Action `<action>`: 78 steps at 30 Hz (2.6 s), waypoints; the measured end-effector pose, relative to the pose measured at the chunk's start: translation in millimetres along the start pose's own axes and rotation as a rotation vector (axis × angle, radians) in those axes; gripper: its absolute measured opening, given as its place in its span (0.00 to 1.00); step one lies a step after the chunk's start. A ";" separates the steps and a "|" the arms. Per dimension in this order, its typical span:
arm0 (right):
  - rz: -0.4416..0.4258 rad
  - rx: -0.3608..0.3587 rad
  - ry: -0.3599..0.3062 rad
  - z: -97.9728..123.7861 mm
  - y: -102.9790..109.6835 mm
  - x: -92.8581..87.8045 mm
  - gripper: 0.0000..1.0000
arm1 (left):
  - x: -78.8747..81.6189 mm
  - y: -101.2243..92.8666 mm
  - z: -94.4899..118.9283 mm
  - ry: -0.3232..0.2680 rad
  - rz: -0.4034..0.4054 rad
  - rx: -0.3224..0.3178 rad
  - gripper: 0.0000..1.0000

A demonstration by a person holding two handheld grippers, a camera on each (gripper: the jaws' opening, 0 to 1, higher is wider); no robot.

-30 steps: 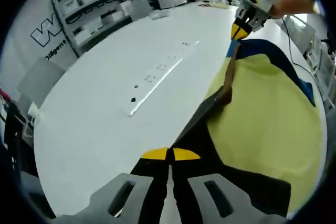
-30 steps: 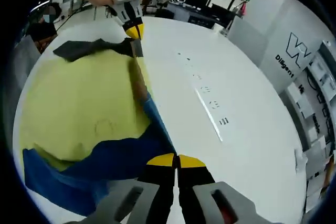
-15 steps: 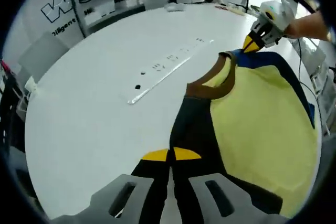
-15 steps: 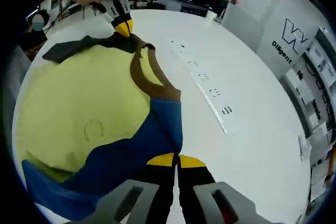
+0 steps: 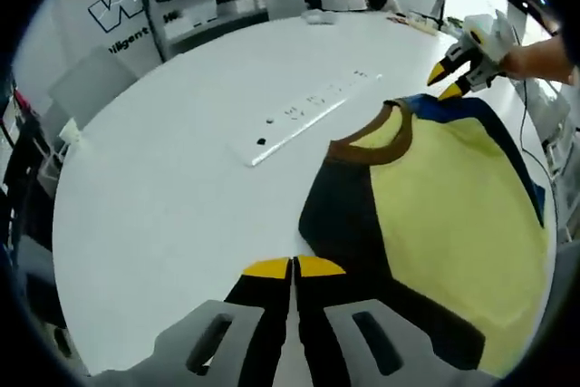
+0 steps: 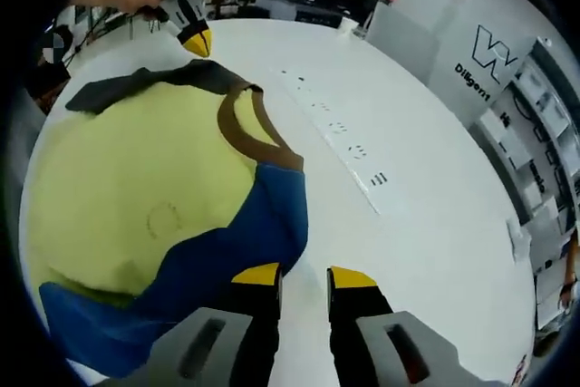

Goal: Fold the garment on the visible template until the final outline fits inside the template.

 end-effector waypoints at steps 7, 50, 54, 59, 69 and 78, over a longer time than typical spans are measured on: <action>-0.070 0.001 -0.032 18.5 14.9 -6.1 0.19 | -11.9 -13.8 29.4 -0.039 0.041 -0.004 0.07; -0.255 -0.055 -0.106 115.5 143.8 -56.5 0.39 | -157.1 -94.5 152.7 -0.076 0.231 0.071 0.22; -0.255 -0.048 -0.110 121.5 158.0 -58.9 0.39 | -173.8 -106.9 159.3 -0.056 0.242 0.072 0.22; -0.241 -0.009 -0.141 131.9 186.0 -66.2 0.39 | -187.2 -128.2 164.5 -0.052 0.248 0.055 0.22; -0.132 0.061 -0.167 152.4 235.0 -85.3 0.35 | -196.1 -168.4 171.2 -0.073 0.197 -0.006 0.20; -0.079 0.094 -0.163 163.4 262.4 -102.8 0.25 | -199.2 -198.7 171.4 -0.076 0.089 -0.081 0.18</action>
Point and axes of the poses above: the point that each gripper's makers call its tool centre point, and the gripper's own axes: z roughly backward along the fingers, y roughly to its left, x roughly out of its top, the point moved 9 cm from there along z, roughly backward along the fingers, and after that the axes turned 2 degrees about -y, right-handed, at the moved point
